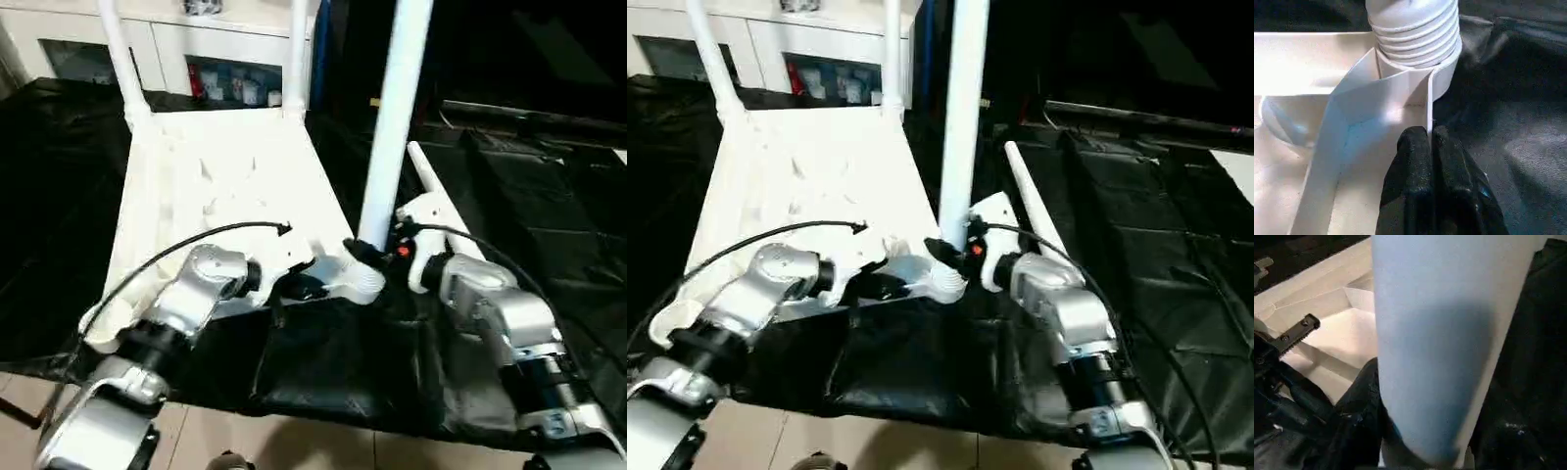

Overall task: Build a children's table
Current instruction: Insert table leg to table base

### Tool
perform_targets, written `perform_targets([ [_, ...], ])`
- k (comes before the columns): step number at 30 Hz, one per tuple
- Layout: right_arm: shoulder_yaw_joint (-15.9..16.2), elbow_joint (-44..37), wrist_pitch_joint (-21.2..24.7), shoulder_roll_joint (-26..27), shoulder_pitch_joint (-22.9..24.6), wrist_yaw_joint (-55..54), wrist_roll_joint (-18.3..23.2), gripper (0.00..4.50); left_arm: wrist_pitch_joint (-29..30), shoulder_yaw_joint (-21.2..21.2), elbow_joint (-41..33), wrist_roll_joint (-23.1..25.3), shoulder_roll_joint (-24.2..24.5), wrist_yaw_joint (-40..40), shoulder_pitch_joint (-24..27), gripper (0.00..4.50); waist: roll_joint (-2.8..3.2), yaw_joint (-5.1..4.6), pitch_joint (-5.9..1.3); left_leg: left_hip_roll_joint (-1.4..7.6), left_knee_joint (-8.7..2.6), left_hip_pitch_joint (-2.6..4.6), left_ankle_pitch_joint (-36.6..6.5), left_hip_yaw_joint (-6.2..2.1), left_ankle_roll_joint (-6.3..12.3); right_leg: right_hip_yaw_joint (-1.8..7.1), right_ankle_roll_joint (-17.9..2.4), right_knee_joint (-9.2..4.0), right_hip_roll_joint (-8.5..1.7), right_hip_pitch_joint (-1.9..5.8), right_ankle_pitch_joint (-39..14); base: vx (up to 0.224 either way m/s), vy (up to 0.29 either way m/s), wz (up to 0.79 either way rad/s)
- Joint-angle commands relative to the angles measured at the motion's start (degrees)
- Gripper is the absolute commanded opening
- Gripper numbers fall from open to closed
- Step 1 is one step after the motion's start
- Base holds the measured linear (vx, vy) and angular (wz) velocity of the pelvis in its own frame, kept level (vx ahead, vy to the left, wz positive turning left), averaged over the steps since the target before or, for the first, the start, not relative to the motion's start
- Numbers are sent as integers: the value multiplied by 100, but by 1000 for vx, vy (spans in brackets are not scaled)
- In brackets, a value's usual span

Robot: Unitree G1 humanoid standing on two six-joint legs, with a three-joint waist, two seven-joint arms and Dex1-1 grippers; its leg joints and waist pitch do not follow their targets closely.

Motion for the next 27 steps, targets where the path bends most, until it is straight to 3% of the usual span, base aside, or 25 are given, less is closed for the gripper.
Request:
perform_targets([
  [1,-37,465,-85,106,-61,-39,-13,190,150,-151,-132,-49,-39,-233,131,0,74,-15,-385,91,-427,83,-1483,-20,-237,201,-1151,-432,-317,272,-988,0,0,0],
  [3,-100,590,-107,175,-90,-11,55,190,218,-146,-176,-61,-41,-229,134,0,125,-47,-373,90,-440,84,-1607,-31,-260,199,-1178,-443,-321,261,-1137,0,0,0],
  [4,-121,631,-120,200,-99,15,69,190,242,-135,-188,-66,-44,-223,134,0,105,-72,-373,98,-441,106,-1724,-32,-265,201,-1181,-463,-315,255,-1249,0,0,0],
  [5,-128,655,-136,210,-103,33,66,190,246,-128,-186,-66,-47,-222,132,0,141,-74,-371,98,-446,102,-1733,-42,-268,200,-1186,-459,-315,260,-1245,0,0,0],
  [8,-238,796,-309,241,4,90,105,190,269,-100,-82,-28,-104,-113,80,0,78,-77,-373,102,-450,101,-1732,-32,-239,199,-1199,-466,-312,263,-1211,0,0,0],
  [16,-688,1074,-914,455,547,197,448,190,478,8,-172,-28,-177,169,80,0,112,-47,-365,117,-472,113,-1893,-41,-188,195,-1218,-498,-335,250,-1361,0,0,0],
  [17,-691,1079,-928,457,559,199,447,190,481,9,-174,-28,-179,169,82,0,104,-44,-359,113,-477,113,-1895,-42,-178,194,-1205,-504,-326,253,-1392,0,0,0],
  [19,-701,1036,-1114,466,821,251,434,190,518,19,-186,-11,-206,216,94,0,144,-35,-354,118,-478,124,-1970,-39,-179,199,-1186,-526,-333,235,-1465,0,0,0],
  [21,-701,963,-1230,466,959,249,403,190,514,24,-162,8,-221,245,88,0,124,-12,-361,118,-486,117,-1912,-41,-149,196,-1167,-523,-331,253,-1409,0,0,0],
  [24,-758,937,-1364,487,1034,194,385,189,501,39,-124,28,-241,297,62,0,141,-4,-375,115,-496,108,-1805,-41,-105,195,-1145,-525,-333,262,-1361,0,0,0],
  [26,-828,937,-1895,518,1205,49,243,189,452,90,-25,45,-285,426,3,0,151,0,-375,124,-498,115,-1835,-35,-110,197,-1128,-542,-340,246,-1401,0,0,0],
  [27,-831,937,-1906,518,1208,46,241,189,451,91,-22,46,-286,429,2,0,153,2,-371,122,-499,115,-1871,-35,-118,196,-1116,-549,-339,241,-1453,0,0,0],
])
